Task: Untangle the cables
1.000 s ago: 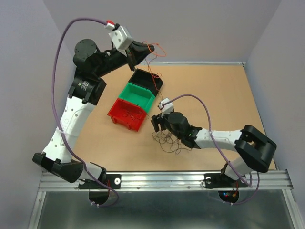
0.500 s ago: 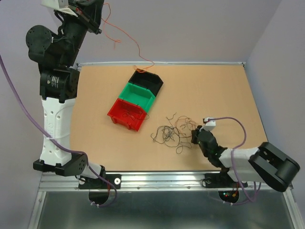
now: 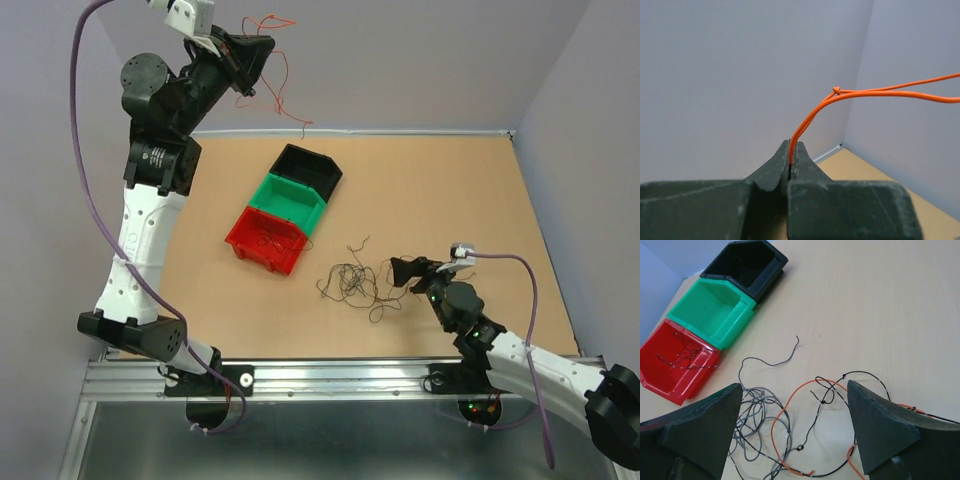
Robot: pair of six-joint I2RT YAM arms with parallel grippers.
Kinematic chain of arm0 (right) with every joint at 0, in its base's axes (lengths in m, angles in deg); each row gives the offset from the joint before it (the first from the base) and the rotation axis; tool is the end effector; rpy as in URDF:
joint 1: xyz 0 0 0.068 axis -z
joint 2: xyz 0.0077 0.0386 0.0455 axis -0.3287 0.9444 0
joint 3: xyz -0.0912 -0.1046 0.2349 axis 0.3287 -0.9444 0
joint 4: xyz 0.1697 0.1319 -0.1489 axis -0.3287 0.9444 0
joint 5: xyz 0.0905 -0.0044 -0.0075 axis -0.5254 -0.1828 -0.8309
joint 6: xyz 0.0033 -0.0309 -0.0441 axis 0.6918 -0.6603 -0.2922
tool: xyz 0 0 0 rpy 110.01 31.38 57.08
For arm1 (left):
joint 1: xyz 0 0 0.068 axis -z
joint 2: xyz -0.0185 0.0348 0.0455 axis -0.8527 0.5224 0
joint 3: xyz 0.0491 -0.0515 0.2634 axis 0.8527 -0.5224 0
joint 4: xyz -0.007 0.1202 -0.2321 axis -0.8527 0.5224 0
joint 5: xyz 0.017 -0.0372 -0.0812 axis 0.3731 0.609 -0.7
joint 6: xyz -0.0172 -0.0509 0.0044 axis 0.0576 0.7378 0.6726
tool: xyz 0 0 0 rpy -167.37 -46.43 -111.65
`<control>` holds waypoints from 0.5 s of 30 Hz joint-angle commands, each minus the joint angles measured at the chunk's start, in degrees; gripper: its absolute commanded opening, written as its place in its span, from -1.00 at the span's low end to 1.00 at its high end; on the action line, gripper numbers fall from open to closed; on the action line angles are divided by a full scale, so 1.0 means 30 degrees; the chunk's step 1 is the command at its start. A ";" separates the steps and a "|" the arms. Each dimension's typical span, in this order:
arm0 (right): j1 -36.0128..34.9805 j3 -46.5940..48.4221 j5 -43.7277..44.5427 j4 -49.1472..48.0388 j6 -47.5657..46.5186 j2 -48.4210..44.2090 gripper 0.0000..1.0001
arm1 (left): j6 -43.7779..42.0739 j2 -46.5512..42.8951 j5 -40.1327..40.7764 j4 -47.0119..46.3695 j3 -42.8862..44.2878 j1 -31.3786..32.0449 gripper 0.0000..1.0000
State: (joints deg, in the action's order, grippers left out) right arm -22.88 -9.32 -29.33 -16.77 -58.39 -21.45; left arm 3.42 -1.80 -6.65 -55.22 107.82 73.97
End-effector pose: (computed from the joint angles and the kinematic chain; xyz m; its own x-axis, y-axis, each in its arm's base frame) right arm 0.1281 0.0924 0.1762 -0.1638 0.4107 -0.8969 -0.1704 0.8838 0.4358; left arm 0.2563 -0.0872 0.6009 0.3678 -0.2730 -0.8889 0.6867 0.7243 0.0617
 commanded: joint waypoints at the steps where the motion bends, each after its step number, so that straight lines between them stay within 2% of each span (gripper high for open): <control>1: -0.0012 0.0502 -0.1691 0.0598 -0.0436 -0.0794 0.81 | -0.0665 -0.0282 -0.0693 -0.2923 -0.1592 0.0002 -1.00; 8: -0.0012 0.0237 -0.2485 0.0568 -0.0437 -0.0941 0.81 | -0.2158 0.0395 -0.0899 -0.4246 -0.4172 -0.0086 -1.00; 12: -0.0012 -0.0259 -0.3042 0.0597 -0.0350 -0.1583 0.81 | -0.2716 -0.0628 -0.1688 -0.6787 -0.8530 -0.0582 -1.00; 13: -0.0012 -0.0348 -0.3159 0.0626 -0.0349 -0.1818 0.81 | -0.3094 -0.1327 -0.1836 -0.8275 -1.0775 -0.0584 -1.00; 15: -0.0012 -0.0582 -0.3277 0.0714 -0.0349 -0.2431 0.81 | -0.3448 -0.1859 -0.1633 -0.9340 -1.2576 -0.0643 -1.00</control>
State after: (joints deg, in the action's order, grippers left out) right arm -22.88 -9.39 -37.22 -13.69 -58.82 -25.93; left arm -3.53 -2.02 -9.62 -71.68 78.40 72.90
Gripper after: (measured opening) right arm 0.905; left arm 0.045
